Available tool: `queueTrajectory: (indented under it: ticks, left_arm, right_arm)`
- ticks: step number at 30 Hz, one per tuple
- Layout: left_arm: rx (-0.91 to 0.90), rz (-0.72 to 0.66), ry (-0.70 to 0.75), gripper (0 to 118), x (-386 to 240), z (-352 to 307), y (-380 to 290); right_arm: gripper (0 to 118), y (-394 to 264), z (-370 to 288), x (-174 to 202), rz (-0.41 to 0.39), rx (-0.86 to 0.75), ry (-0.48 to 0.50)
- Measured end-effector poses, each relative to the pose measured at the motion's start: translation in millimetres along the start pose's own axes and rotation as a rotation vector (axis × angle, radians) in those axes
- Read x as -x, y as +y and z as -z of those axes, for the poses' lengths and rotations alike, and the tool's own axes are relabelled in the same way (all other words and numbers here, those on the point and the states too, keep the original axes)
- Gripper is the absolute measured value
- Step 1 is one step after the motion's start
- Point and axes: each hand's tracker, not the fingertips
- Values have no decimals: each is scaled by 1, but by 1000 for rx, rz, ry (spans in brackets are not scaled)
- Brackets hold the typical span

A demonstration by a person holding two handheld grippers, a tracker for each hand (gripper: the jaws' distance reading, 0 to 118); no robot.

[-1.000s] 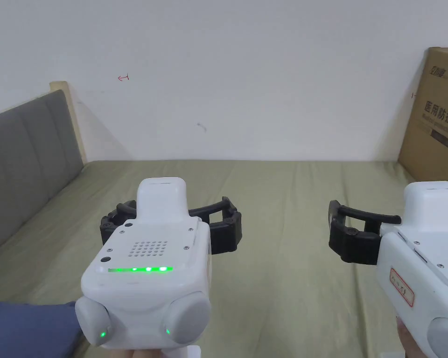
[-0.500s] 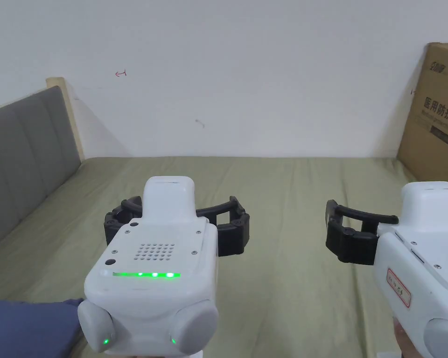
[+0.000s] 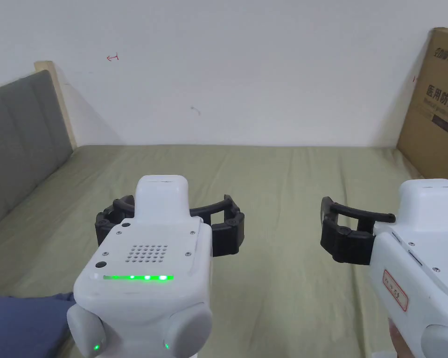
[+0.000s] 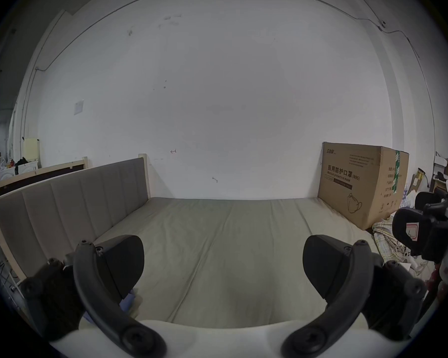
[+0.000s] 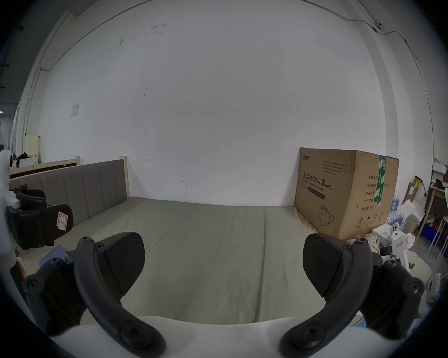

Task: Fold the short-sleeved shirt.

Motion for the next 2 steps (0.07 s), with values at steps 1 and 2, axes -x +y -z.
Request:
queueTrajectory:
  ticks: [1,2]
  left_arm:
    - [2,-3,-1,118,0,2,0]
    - [6,-5,-1,118,0,5,0]
  right_arm:
    - [118,0,2,0,3,0,2]
    - [118,1,5,0,4,1,3]
